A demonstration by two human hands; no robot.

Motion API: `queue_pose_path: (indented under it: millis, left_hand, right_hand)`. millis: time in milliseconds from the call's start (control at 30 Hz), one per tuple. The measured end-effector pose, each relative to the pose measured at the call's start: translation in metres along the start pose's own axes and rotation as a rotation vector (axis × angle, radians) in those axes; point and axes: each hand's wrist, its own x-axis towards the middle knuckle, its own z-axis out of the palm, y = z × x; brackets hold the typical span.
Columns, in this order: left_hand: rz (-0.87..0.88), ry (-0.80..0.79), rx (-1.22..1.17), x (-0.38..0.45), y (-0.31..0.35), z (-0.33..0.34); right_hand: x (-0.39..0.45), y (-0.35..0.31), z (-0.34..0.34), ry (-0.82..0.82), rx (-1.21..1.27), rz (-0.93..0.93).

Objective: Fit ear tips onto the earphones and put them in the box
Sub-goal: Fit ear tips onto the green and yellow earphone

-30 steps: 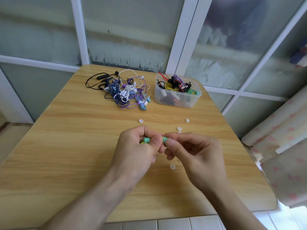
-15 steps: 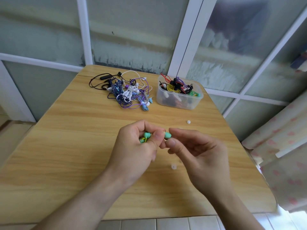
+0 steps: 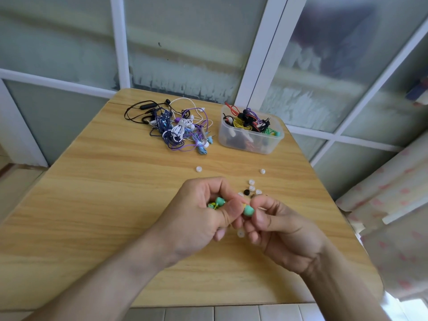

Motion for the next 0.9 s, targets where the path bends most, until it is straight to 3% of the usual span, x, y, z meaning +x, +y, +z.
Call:
queue_pose_path:
  millis: [233, 333, 467, 633, 800, 900]
  left_hand:
    - [0.021, -0.062, -0.061, 0.000, 0.006, 0.001]
    - [0.067, 0.075, 0.041, 0.005, 0.000, -0.002]
    - [0.101, 0.255, 0.111, 0.009, -0.012, -0.003]
    - [-0.015, 0.222, 0.064, 0.013, -0.009, -0.002]
    - [-0.247, 0.216, -0.271, 0.014, -0.007, -0.001]
    - [-0.262, 0.201, -0.315, 0.017, -0.006, -0.006]
  right_hand:
    - [-0.002, 0.002, 0.002, -0.021, 0.099, -0.005]
    - [0.000, 0.003, 0.007, 0.072, -0.019, -0.127]
    - [0.003, 0.006, 0.017, 0.222, -0.367, -0.419]
    - [0.008, 0.006, 0.015, 0.323, -0.640, -0.588]
    - [0.010, 0.007, 0.012, 0.396, -0.566, -0.582]
    - [0.013, 0.010, 0.011, 0.420, -0.591, -0.587]
